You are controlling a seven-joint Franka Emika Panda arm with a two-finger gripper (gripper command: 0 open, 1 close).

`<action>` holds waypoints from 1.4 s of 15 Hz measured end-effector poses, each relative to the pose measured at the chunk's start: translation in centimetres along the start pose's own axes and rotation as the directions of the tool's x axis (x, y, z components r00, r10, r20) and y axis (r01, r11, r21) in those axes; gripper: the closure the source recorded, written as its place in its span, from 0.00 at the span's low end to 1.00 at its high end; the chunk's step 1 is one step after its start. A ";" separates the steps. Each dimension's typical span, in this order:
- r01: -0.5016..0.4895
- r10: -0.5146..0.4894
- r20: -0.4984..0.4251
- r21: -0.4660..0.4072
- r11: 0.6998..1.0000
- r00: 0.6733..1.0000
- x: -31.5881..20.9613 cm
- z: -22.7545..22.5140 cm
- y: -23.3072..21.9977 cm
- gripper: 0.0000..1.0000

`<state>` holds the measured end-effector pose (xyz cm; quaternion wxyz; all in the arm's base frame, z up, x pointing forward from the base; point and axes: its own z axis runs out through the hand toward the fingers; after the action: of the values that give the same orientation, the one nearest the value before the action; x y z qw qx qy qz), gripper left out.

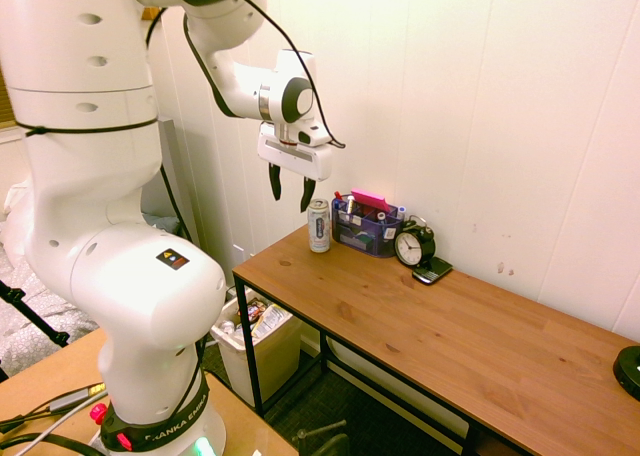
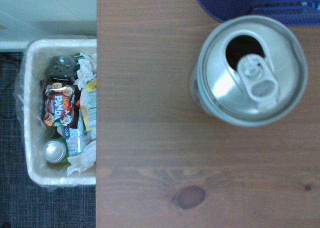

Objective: Throw the can in the trash bin

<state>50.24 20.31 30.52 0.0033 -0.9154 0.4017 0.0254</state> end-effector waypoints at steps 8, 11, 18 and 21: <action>-0.115 0.114 -0.107 -0.010 0.993 0.988 2.8 4.5 -6.2 0.00; -0.151 0.148 -0.128 -0.010 0.989 0.981 3.7 5.3 -7.0 0.00; -0.169 0.168 -0.150 0.003 0.986 0.974 5.4 5.2 -6.6 1.00; -0.163 0.161 -0.150 0.001 0.987 0.976 5.1 5.4 -6.7 1.00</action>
<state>58.37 21.27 24.79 -0.0339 -0.8790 0.4739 -0.0409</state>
